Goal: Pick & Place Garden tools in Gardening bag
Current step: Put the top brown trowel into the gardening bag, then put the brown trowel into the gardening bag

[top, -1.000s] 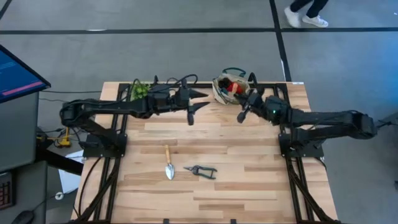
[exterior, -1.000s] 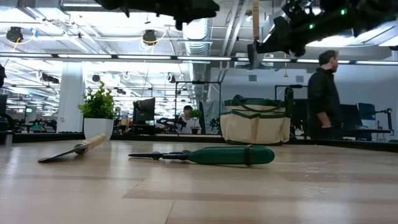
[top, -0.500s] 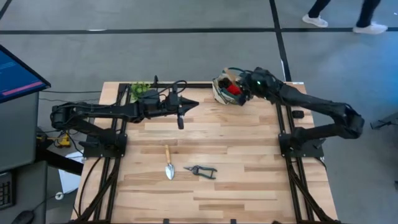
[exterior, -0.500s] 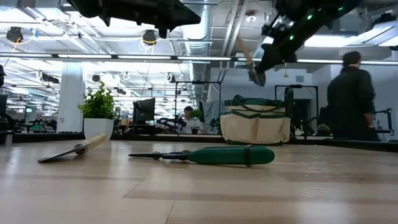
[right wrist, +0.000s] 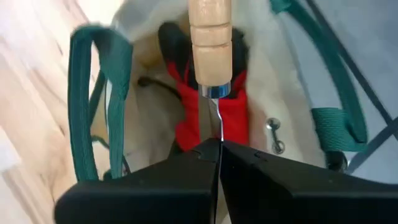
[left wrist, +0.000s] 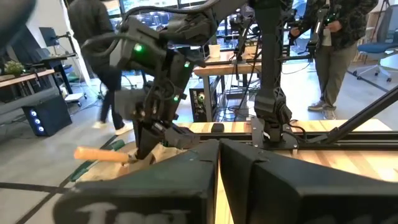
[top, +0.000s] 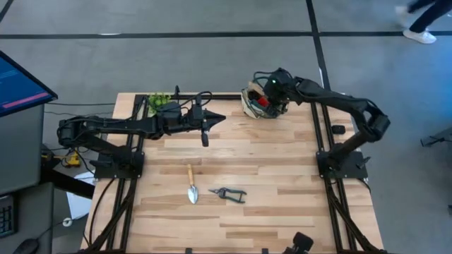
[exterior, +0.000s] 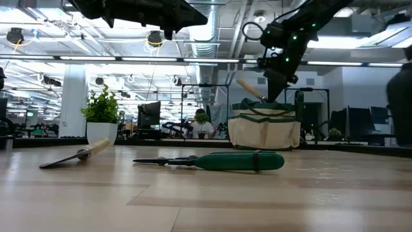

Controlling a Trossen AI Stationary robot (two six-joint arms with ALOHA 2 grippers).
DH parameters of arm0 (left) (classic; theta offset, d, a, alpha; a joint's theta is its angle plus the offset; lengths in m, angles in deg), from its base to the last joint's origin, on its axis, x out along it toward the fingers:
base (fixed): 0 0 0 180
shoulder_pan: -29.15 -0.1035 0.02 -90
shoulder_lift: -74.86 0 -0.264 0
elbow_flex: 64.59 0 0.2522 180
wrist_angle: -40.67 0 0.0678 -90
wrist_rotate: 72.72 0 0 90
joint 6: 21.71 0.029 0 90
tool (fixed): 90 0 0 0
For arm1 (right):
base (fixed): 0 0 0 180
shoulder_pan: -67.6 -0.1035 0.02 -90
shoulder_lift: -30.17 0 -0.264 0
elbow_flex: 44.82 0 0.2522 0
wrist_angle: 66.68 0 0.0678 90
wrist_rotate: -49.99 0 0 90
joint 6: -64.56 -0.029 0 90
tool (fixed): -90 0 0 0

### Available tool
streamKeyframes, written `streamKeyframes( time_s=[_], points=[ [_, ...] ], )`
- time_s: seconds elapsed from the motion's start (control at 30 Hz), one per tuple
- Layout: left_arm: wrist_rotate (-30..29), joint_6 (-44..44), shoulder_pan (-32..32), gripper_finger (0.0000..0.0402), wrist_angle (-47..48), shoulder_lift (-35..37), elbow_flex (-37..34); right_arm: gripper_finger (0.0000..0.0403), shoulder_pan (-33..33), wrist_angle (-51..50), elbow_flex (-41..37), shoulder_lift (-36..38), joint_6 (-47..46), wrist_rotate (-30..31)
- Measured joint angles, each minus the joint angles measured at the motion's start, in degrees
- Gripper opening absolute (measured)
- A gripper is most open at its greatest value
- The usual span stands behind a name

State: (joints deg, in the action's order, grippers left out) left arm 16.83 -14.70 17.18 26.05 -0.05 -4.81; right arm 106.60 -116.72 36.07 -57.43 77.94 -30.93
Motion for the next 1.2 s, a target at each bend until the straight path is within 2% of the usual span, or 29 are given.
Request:
streamKeyframes(
  time_s=[0.37,0.73,0.87,1.03,1.2],
  points=[
    [0.0,0.0,0.0,0.0004,0.0,0.0,0.0,0.0,0.9,-11.7,6.4,-7.0,0.7,1.9],
    [0.0,-0.4,0.0,0.0004,0.0,0.0,0.0,0.0007,0.9,-12.5,7.0,-8.3,3.1,3.0],
    [0.0,-0.4,0.0,0.0004,0.0,0.0,0.0,0.0033,0.8,-12.2,7.1,-8.0,4.2,3.0],
    [0.0,-0.4,0.0,0.0004,0.0,0.0,0.0,0.0089,0.7,-13.0,9.5,-8.0,4.2,3.0],
    [0.0,0.0,0.0,0.0004,0.0,0.0,0.0,0.0127,-0.5,-16.8,15.5,-8.0,4.6,3.0]
  ],
)
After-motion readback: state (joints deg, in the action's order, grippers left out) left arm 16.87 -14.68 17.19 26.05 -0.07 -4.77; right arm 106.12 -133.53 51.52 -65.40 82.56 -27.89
